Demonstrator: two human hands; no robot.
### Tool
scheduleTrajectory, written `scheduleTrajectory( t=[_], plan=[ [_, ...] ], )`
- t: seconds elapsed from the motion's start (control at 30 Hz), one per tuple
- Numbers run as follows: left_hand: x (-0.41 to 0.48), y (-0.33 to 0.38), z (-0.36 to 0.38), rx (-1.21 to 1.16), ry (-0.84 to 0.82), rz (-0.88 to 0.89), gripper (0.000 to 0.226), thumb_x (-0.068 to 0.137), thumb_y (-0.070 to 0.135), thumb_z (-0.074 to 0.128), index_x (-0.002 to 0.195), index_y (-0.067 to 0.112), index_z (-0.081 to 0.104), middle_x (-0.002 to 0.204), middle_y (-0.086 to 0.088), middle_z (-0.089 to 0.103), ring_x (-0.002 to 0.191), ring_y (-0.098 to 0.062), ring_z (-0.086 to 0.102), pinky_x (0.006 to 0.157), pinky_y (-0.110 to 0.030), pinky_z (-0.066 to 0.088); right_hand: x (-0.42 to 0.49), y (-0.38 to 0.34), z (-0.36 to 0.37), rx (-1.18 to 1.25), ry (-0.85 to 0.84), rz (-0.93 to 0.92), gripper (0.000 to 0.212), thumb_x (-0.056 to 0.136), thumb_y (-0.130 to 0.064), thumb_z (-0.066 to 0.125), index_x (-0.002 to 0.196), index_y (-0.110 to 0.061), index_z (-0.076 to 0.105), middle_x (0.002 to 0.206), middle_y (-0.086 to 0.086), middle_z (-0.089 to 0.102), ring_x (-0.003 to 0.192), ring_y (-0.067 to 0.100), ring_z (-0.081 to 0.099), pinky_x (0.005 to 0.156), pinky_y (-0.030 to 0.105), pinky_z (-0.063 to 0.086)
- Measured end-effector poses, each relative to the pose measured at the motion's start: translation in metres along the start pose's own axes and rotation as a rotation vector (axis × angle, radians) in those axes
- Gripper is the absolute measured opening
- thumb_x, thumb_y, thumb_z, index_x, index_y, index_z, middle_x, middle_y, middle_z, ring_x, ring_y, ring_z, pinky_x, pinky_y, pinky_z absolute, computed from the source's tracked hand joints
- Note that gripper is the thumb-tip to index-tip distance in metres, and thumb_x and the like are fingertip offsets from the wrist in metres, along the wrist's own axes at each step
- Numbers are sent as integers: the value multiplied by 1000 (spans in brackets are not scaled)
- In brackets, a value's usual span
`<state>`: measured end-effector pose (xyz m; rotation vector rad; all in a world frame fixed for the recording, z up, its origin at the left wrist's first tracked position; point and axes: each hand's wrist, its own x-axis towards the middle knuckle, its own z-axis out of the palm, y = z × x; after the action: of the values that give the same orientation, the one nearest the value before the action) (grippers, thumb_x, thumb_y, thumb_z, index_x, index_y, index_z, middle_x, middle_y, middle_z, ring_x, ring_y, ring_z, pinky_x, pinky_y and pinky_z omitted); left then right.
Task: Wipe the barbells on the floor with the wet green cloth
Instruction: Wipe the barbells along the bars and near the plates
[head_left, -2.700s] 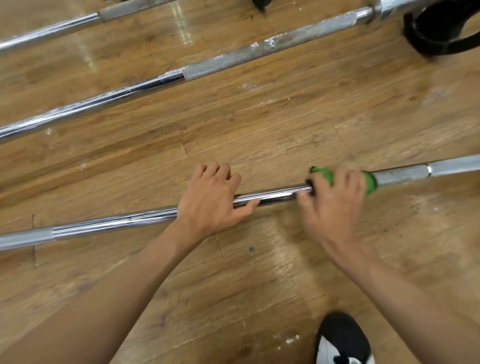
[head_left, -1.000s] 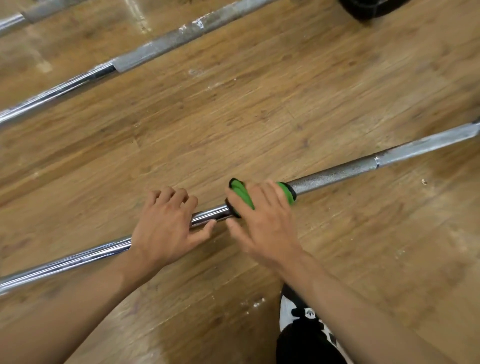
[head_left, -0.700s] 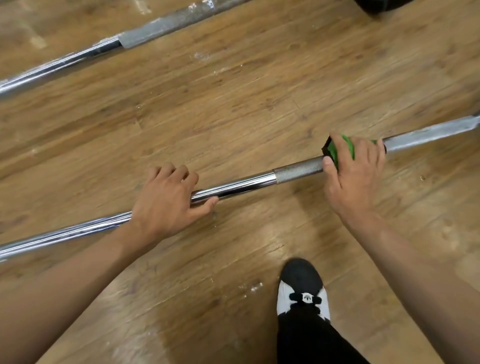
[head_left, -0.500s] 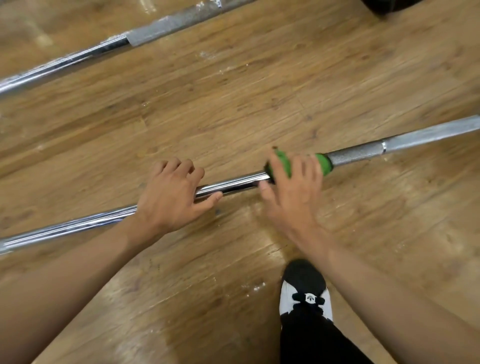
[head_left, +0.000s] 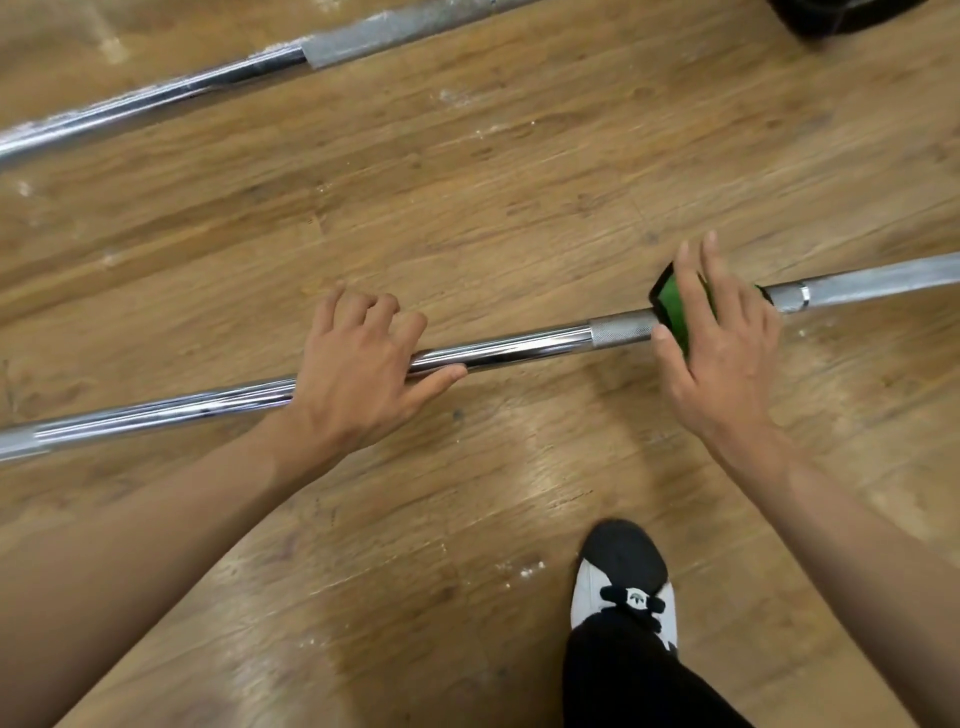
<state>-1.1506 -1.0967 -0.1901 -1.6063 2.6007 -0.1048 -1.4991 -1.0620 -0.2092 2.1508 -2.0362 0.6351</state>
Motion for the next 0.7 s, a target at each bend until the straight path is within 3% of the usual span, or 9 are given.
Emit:
scheduleTrajectory(
  t=[0.13, 0.2, 0.27, 0.37, 0.53, 0.6, 0.7],
  plan=[
    [-11, -20, 3, 7, 12, 34, 79, 98, 79, 25, 118, 14, 65, 120, -17, 64, 113, -39, 58, 119, -59, 26, 10, -14, 12, 20, 38, 207, 53, 104, -44, 41, 154, -26, 50, 163, 12, 40, 130, 34, 46, 106, 45, 29],
    [-12, -24, 5, 28, 1, 53, 81, 99, 78, 20, 120, 15, 66, 121, -17, 64, 116, -39, 59, 120, -60, 23, 10, -30, 24, -23, 56, 308, 49, 103, -45, 42, 141, -24, 64, 142, 15, 57, 124, 35, 50, 103, 44, 30],
    [-9, -22, 5, 37, -7, 61, 82, 101, 77, 16, 121, 16, 67, 121, -14, 65, 120, -37, 58, 121, -60, 21, 12, -52, 28, -29, 48, 349, 49, 102, -47, 40, 131, -21, 71, 128, 16, 62, 118, 36, 52, 99, 43, 31],
    [-5, -22, 4, 32, -4, 52, 82, 102, 75, 12, 119, 16, 67, 118, -12, 67, 119, -35, 59, 120, -60, 21, 8, -100, 28, 28, -10, 181, 53, 101, -47, 37, 130, -18, 70, 124, 18, 62, 111, 35, 53, 97, 45, 33],
    [-1, -31, 8, 71, 0, 69, 87, 98, 79, 10, 115, 14, 65, 112, -13, 67, 109, -37, 61, 114, -61, 28, 8, -183, 40, 121, -215, -264, 55, 107, -49, 32, 152, -25, 52, 149, 9, 54, 124, 33, 51, 108, 48, 33],
    [4, -34, 8, 91, -10, 75, 90, 96, 82, 9, 111, 14, 66, 109, -13, 67, 106, -37, 60, 112, -59, 28, 16, -157, 39, 120, -197, -279, 54, 108, -49, 29, 149, -25, 55, 143, 9, 58, 121, 34, 53, 112, 49, 32],
    [8, -36, 8, 92, 26, 57, 83, 98, 79, 16, 106, 14, 68, 106, -12, 68, 103, -36, 60, 111, -57, 30, 20, -74, 30, 15, -110, -143, 60, 110, -49, 20, 141, -18, 61, 134, 16, 61, 114, 37, 53, 115, 52, 29]
  ],
)
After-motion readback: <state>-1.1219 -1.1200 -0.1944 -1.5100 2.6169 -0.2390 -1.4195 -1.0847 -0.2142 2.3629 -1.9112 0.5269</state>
